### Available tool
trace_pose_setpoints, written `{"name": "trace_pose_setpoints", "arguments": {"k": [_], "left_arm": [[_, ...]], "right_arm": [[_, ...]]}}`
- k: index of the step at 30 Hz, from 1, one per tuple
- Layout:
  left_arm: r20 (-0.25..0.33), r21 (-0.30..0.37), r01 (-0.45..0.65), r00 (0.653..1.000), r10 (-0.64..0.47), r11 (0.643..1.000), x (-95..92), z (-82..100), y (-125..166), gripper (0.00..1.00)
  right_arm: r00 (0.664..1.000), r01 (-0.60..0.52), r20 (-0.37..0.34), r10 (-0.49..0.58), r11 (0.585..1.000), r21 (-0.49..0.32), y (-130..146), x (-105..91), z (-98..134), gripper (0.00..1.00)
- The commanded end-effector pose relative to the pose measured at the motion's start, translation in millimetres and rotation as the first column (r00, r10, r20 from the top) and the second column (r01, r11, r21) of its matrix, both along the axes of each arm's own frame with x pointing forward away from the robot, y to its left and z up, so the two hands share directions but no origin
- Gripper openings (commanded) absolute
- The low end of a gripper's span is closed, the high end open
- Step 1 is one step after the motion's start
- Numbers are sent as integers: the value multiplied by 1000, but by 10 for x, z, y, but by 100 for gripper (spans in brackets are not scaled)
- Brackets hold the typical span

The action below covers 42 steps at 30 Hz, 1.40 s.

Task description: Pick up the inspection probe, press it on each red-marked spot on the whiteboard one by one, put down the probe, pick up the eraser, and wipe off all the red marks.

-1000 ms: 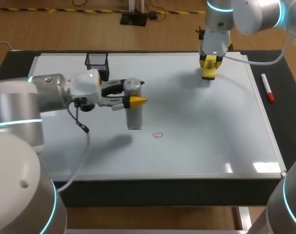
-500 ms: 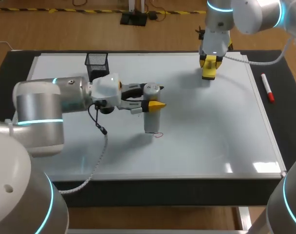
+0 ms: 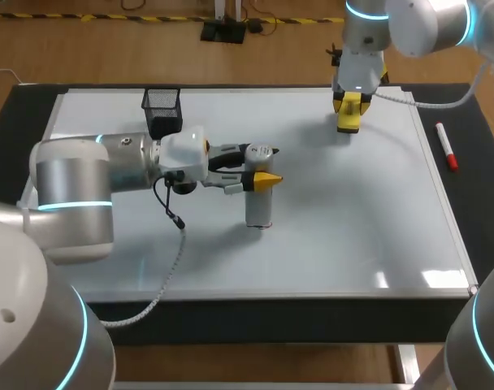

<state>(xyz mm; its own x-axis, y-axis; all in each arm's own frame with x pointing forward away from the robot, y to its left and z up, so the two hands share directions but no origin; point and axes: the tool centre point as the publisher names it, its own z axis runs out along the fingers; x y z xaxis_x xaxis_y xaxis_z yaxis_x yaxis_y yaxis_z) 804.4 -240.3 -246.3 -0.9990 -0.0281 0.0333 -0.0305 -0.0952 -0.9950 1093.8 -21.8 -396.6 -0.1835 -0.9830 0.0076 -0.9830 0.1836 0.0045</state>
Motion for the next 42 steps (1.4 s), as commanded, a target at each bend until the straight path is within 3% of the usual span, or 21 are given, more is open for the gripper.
{"name": "trace_pose_setpoints", "arguments": {"k": [1, 42], "left_arm": [[2, -11, 3, 1000, -3, 1000, 24, -46, -20, 0], [11, -21, 30, 999, -30, 999, 42, -246, -96, 0]], "right_arm": [[1000, -2, -1, 2, 1000, -3, -6, 9, 11, 0], [1000, -2, -1, 2, 1000, -3, -6, 9, 11, 0]]}}
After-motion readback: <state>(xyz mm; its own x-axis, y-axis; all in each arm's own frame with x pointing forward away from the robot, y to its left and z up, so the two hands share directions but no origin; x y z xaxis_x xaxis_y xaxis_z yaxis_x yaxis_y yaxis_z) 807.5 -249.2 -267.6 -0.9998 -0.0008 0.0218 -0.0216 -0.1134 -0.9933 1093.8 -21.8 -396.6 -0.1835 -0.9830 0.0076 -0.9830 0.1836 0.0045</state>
